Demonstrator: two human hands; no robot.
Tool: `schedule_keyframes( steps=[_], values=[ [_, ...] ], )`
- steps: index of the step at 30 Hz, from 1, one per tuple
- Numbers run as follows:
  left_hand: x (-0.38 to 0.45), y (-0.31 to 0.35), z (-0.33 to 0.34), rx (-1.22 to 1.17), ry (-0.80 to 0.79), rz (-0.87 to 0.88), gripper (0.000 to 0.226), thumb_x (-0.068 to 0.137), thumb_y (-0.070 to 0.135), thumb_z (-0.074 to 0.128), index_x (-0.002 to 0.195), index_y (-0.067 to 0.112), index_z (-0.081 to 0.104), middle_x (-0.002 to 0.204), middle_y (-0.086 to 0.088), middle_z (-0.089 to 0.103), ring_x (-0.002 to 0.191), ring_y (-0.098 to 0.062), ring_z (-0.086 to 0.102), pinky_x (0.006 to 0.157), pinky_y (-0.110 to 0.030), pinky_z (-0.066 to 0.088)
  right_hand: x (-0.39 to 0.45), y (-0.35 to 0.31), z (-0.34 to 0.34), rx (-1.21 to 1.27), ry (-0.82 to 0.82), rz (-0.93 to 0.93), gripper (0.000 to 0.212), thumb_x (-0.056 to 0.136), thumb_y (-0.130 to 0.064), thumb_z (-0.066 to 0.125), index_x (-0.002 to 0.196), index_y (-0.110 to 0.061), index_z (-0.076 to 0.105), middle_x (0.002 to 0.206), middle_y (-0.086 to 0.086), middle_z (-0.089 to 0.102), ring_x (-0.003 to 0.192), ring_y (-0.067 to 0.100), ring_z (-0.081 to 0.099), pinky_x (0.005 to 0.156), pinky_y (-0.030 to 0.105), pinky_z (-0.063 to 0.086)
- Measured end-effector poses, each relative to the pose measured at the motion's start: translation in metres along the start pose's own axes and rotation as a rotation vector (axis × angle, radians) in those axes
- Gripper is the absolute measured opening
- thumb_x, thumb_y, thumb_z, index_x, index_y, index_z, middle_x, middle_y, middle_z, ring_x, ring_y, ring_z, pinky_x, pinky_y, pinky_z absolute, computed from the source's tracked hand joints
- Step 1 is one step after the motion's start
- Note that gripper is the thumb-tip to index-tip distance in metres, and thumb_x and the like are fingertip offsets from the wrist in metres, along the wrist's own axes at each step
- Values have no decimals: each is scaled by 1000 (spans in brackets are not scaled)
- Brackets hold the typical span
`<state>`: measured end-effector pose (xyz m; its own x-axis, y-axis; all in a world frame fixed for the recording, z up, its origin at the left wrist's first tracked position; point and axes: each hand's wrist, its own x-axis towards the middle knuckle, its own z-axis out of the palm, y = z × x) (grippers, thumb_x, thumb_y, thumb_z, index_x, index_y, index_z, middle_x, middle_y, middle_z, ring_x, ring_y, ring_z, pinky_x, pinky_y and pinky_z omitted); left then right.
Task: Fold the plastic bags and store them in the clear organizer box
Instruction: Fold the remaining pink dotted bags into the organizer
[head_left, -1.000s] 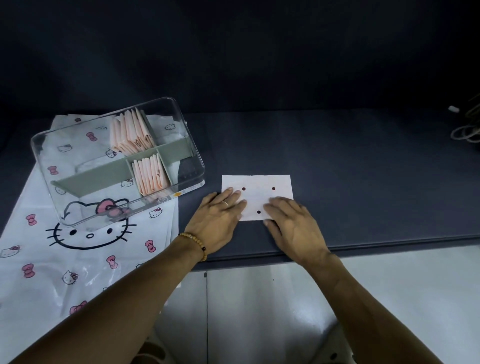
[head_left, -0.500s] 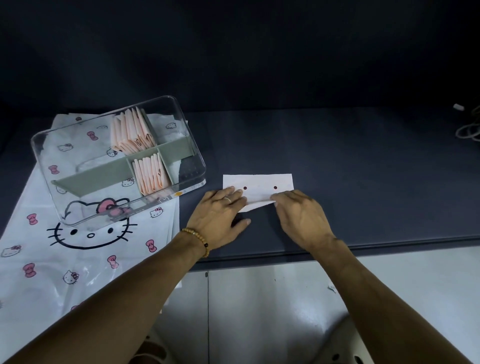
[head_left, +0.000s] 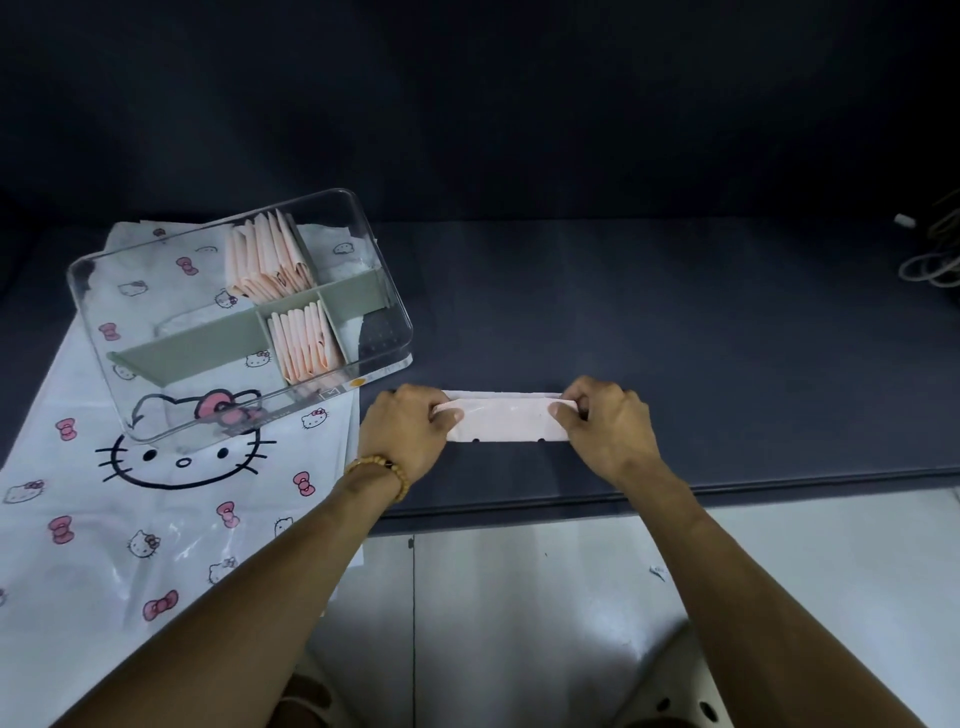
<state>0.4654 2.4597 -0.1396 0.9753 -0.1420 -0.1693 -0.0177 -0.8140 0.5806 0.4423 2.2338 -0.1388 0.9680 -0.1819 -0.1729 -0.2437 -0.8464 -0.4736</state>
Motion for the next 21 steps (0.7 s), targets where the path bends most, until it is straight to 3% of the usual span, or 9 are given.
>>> schedule_keyframes(
  steps=[2, 4, 6, 11, 14, 16, 19, 21],
  values=[
    [4, 2, 1, 39, 23, -70, 24, 86, 34, 65, 69, 16, 65, 74, -8, 63, 80, -31, 59, 68, -33, 45, 3, -2, 4, -16, 7, 50, 16, 91, -36, 60, 85, -22, 62, 72, -4, 67, 70, 18, 59, 68, 23, 39],
    [9, 4, 2, 57, 25, -140, 40, 85, 40, 65, 56, 17, 47, 68, -6, 55, 78, -32, 59, 66, -34, 45, 6, -4, 7, -8, 13, 100, 17, 91, -35, 60, 83, -20, 62, 71, 0, 68, 73, 21, 62, 67, 24, 41],
    [13, 5, 3, 105, 21, -187, 44, 85, 43, 63, 56, 17, 42, 71, -7, 56, 79, -31, 59, 67, -35, 48, 8, -5, 9, -12, 24, 124, 19, 91, -35, 61, 83, -18, 63, 71, 2, 68, 76, 24, 63, 67, 25, 44],
    [17, 8, 5, 187, 23, -208, 32, 84, 47, 63, 77, 16, 60, 85, -9, 66, 84, -27, 62, 72, -37, 53, 11, -9, 9, -19, 46, 178, 24, 89, -37, 63, 79, -15, 64, 75, 8, 68, 82, 30, 64, 71, 30, 48],
    [12, 8, 5, 154, 106, -229, 27, 81, 45, 67, 91, 21, 60, 90, -4, 65, 87, -25, 61, 67, -33, 48, 13, -11, 8, 64, 44, 254, 20, 85, -37, 68, 82, -18, 64, 82, 8, 69, 87, 29, 63, 72, 28, 47],
    [7, 8, 7, 218, 203, -41, 24, 81, 30, 71, 99, 20, 60, 100, -5, 61, 94, -26, 58, 71, -37, 49, 13, -12, 8, 89, 52, 279, 20, 84, -37, 70, 87, -17, 65, 88, 7, 69, 90, 28, 62, 72, 28, 46],
    [4, 2, 11, 401, 226, 477, 32, 61, -4, 75, 87, 14, 73, 97, -3, 67, 89, -28, 61, 69, -35, 49, 10, -16, 8, 88, 81, 288, 22, 84, -35, 70, 92, -16, 62, 91, 8, 67, 91, 29, 62, 70, 29, 45],
    [6, -8, 9, 446, 212, 646, 31, 59, -2, 79, 86, 11, 75, 96, -2, 71, 86, -26, 65, 67, -32, 50, 6, -20, 8, 41, 108, 273, 23, 86, -33, 69, 98, -15, 59, 94, 8, 65, 91, 30, 62, 72, 32, 47]
  ],
)
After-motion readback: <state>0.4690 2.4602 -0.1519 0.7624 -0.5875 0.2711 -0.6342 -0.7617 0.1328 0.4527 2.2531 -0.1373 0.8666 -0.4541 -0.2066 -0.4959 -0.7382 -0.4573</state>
